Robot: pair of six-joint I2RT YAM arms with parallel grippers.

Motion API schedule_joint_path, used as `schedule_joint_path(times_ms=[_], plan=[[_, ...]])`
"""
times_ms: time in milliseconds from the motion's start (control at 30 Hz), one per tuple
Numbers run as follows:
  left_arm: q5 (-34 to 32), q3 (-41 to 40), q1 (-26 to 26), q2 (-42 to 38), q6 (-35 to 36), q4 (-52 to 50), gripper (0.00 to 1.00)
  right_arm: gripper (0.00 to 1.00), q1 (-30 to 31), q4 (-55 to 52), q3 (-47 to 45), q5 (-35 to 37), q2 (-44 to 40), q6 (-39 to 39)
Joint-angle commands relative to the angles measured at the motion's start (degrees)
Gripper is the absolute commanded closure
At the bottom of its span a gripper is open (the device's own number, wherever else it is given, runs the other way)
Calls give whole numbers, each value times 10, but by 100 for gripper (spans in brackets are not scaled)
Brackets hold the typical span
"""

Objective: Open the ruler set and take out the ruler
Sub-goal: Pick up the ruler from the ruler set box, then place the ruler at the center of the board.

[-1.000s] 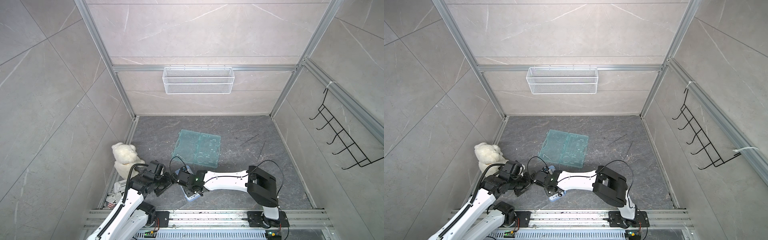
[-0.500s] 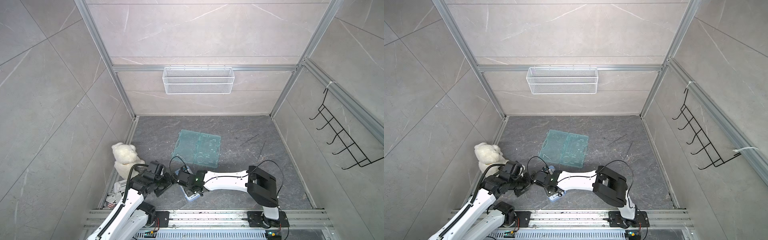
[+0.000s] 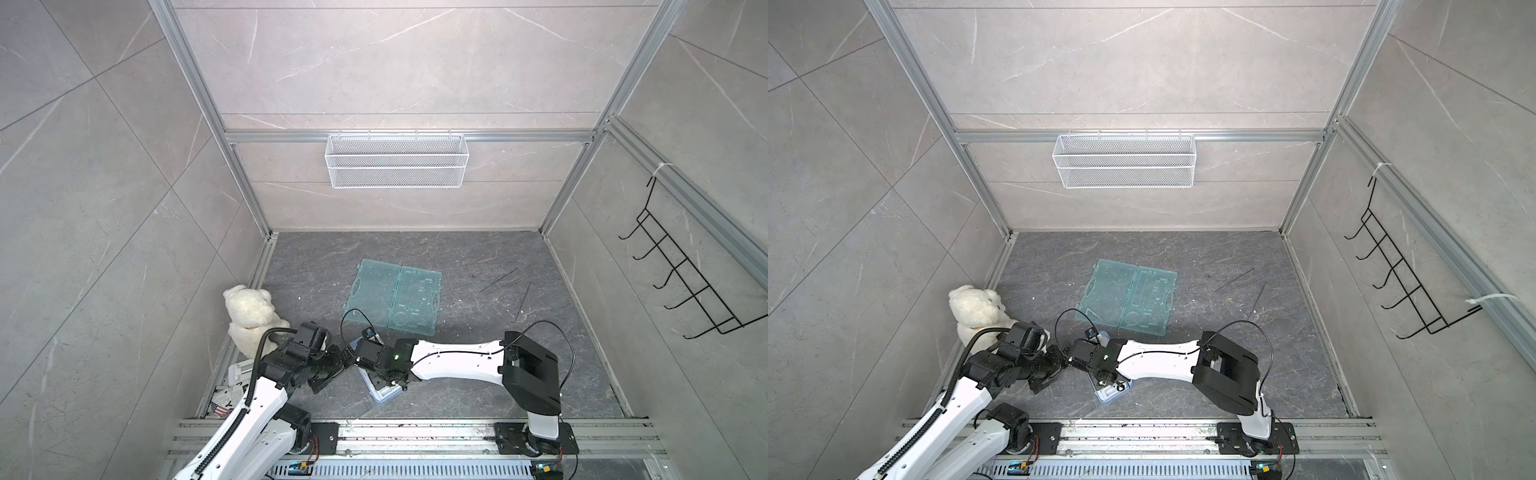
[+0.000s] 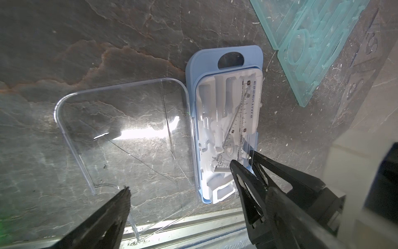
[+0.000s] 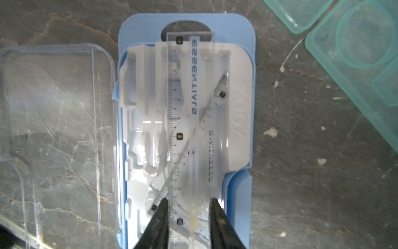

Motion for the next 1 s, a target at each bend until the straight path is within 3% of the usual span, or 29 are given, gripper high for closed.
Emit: schedule_joint_path(times_ms=[0, 267, 467, 667, 967], plan=[[11, 7, 4, 4, 8, 11, 0, 69, -7, -16, 0, 12, -23, 0], [7, 21, 4, 9, 36, 51, 0, 68, -43, -11, -33, 10, -49, 0], [-9, 43, -5, 63, 63, 114, 0, 69, -94, 7, -84, 0, -88, 2], [-94, 102, -92, 171, 88, 163, 0, 68, -161, 10, -142, 3, -139, -2], [-124, 220, -216, 374, 137, 235, 0, 68, -281, -11, -215, 20, -208, -23]])
